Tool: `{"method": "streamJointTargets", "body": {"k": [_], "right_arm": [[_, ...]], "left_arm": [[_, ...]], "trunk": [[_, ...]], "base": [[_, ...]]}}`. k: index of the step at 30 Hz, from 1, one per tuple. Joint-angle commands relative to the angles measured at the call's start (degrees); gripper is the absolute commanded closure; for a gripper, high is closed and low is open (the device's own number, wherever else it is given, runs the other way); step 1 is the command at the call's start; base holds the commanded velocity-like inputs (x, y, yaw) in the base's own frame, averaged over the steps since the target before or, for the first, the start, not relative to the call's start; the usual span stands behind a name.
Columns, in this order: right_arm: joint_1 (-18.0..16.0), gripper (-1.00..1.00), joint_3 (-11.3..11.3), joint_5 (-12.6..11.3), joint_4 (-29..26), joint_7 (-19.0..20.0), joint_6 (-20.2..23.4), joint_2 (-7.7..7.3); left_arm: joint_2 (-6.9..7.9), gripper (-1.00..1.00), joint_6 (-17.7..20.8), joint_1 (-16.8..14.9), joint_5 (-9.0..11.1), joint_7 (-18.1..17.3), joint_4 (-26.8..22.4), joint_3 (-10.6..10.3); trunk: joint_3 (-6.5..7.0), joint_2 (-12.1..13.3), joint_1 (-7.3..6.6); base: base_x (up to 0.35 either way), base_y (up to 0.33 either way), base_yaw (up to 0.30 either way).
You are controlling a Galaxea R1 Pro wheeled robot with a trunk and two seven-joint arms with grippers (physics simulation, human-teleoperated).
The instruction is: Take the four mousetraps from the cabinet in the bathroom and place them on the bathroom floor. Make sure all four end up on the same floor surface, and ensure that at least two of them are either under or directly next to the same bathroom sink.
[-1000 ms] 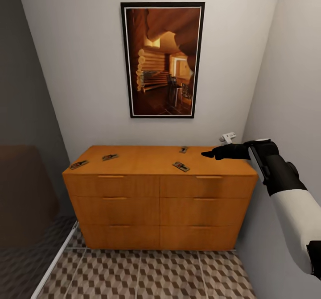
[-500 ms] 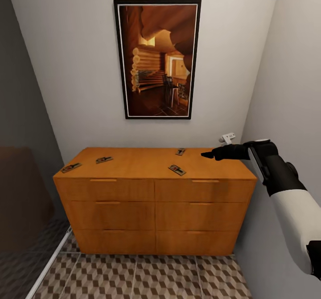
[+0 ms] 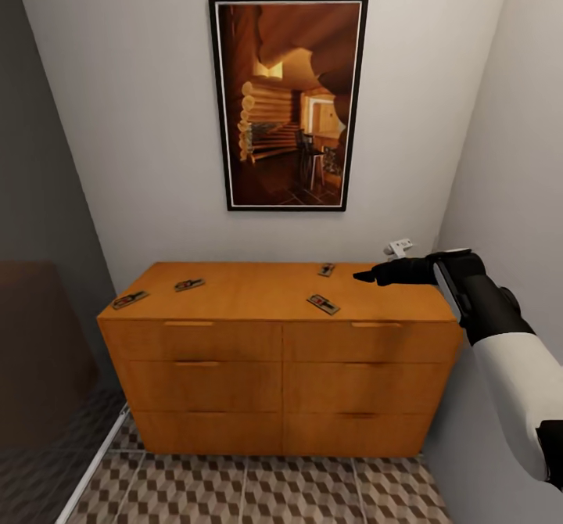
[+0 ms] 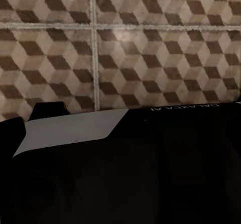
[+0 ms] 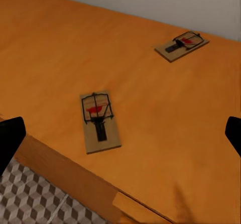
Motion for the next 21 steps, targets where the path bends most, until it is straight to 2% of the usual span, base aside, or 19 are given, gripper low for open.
{"method": "streamJointTargets", "body": {"k": [1,10,21], "right_arm": [[-0.1,-1.0,0.1,0.5,0.0,0.4,0.1,-0.02],[-0.1,-1.0,0.0,0.5,0.3,0.4,0.1,-0.07],[-0.1,-1.0,0.0,0.5,3.2,0.3,0.0,-0.04]], "left_arm": [[0.03,-1.0,-0.1,0.0,0.6,0.0,0.0,-0.5],[0.03,-1.0,-0.1,0.0,0.6,0.0,0.1,-0.5],[0.03,-1.0,-0.1,0.0,0.6,0.0,0.1,-0.5]], "trunk": [[-0.06,0.0,0.02],[-0.06,0.0,0.02],[-0.06,0.0,0.02]], "base": [[0.176,0.159,0.0],[0.141,0.097,0.0],[0.026,0.022,0.0]]}}
